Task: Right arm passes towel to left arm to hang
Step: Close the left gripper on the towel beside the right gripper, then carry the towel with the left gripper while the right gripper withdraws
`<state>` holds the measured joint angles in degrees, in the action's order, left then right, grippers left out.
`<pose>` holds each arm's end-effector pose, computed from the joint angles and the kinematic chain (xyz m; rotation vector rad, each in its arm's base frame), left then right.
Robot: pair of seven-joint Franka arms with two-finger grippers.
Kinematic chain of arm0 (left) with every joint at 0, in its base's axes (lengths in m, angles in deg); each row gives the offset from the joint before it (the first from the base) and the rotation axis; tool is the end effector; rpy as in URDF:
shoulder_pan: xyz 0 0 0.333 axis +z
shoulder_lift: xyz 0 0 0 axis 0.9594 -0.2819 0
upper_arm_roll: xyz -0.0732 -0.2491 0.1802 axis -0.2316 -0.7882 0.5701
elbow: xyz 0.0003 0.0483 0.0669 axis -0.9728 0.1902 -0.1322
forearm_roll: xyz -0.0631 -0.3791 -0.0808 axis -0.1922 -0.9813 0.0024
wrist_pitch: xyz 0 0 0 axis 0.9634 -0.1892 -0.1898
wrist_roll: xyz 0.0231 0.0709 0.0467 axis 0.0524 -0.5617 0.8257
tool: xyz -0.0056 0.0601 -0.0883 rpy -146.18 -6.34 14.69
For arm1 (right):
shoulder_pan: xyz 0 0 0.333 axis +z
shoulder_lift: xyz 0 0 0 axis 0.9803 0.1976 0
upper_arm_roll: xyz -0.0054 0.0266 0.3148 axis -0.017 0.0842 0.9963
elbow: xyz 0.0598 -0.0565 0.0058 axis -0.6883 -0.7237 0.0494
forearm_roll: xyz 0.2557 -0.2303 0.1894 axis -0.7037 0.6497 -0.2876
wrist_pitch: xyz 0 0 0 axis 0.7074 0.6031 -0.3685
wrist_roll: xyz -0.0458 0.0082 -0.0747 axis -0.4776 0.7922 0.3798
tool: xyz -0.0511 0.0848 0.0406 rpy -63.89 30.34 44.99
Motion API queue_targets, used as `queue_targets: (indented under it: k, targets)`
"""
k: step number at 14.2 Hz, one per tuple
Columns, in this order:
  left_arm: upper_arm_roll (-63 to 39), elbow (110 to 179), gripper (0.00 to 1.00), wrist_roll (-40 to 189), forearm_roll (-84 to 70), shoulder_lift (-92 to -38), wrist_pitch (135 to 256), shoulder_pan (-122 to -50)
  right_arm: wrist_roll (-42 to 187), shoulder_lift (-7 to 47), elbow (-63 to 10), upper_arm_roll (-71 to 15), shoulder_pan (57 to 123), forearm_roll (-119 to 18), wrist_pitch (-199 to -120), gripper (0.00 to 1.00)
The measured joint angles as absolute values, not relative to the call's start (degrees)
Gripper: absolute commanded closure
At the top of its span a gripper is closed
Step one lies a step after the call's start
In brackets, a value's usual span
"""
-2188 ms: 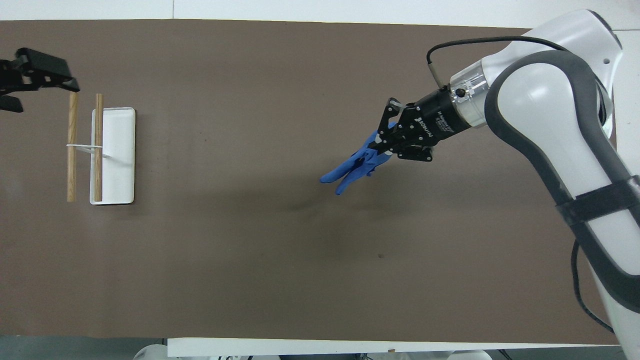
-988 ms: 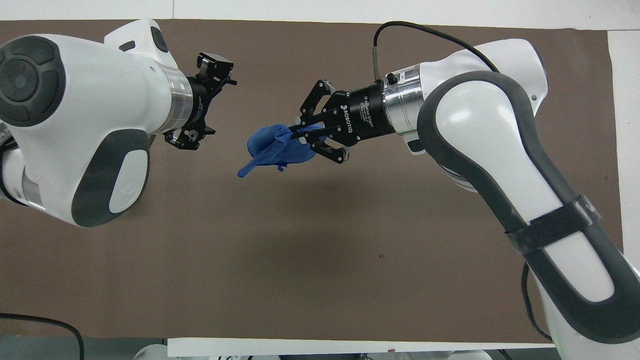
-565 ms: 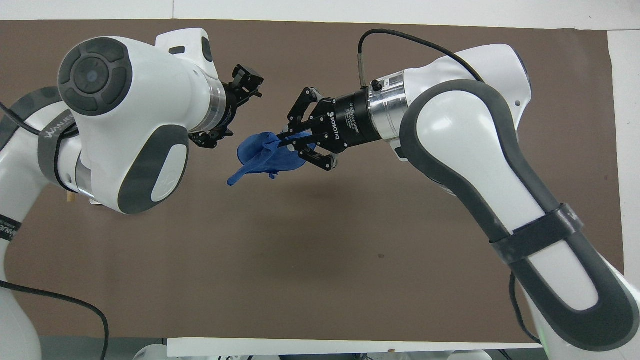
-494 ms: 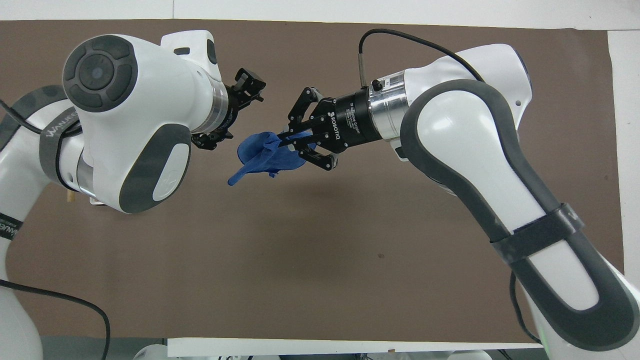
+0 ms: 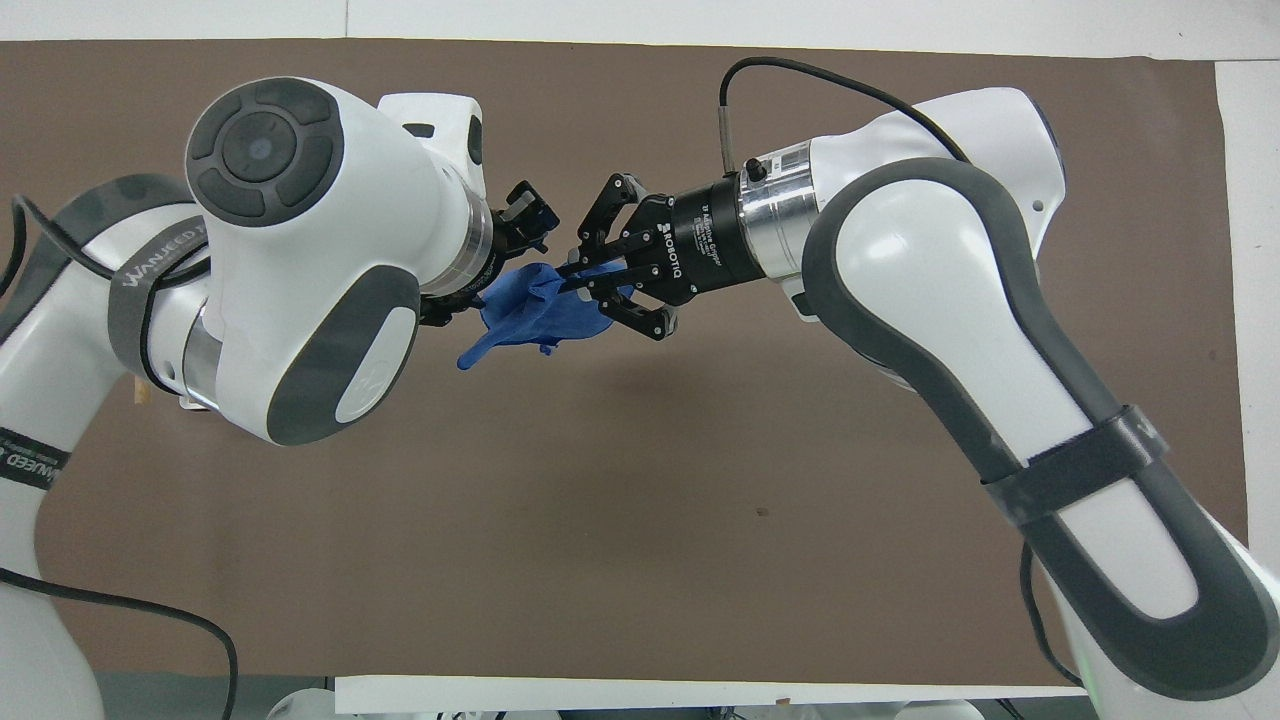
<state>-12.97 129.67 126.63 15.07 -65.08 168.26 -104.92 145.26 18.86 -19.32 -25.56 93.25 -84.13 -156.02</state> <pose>0.5131 -0.3610 0.5179 2.8787 0.8729 0.0285 0.5746 0.3093 0.4980 -1.8187 1.2275 0.8728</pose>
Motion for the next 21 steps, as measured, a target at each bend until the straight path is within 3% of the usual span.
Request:
queue_targets:
  k: [3, 7, 9, 13, 15, 16, 17, 18, 21]
  targets:
    - [-12.8, 129.6, 0.34, 126.6, 15.1, -65.1, 165.9, -104.9, 145.3, 18.9, -19.3, -25.6, 93.2, -84.1, -156.0, 1.00]
    - [-12.8, 129.3, 0.72, 126.8, 14.5, -65.1, 163.9, -104.9, 145.3, 18.9, -19.3, -25.6, 93.2, -84.1, -156.0, 1.00]
    - [-12.7, 129.2, 0.86, 126.8, 13.6, -65.1, 163.8, -104.9, 145.3, 18.9, -19.3, -25.6, 93.2, -84.1, -156.0, 1.00]
    - [-12.6, 129.1, 1.00, 127.1, 13.3, -65.1, 163.8, -104.8, 145.3, 18.9, -19.4, -25.6, 93.2, -84.1, -156.0, 0.99]
    - [-12.2, 128.8, 1.00, 127.2, 13.3, -65.1, 163.8, -104.6, 145.3, 18.9, -19.4, -25.6, 93.2, -84.1, -156.0, 0.94]
    - [-11.9, 128.2, 1.00, 127.2, 13.3, -65.1, 163.8, -104.6, 145.3, 18.9, -19.4, -25.6, 93.2, -84.1, -156.0, 0.82]
    - [-11.5, 127.3, 1.00, 127.3, 13.3, -65.1, 163.4, -104.4, 145.3, 18.9, -19.4, -25.6, 93.2, -84.1, -156.0, 0.38]
    - [-11.0, 126.2, 1.00, 127.4, 13.6, -65.1, 162.7, -104.2, 145.3, 18.9, -19.4, -25.6, 93.2, -84.1, -156.0, 0.02]
    - [-9.6, 123.7, 1.00, 127.4, 18.2, -65.0, 161.6, -103.7, 142.1, 18.9, -19.4, -25.5, 93.3, -81.3, -156.0, 0.01]
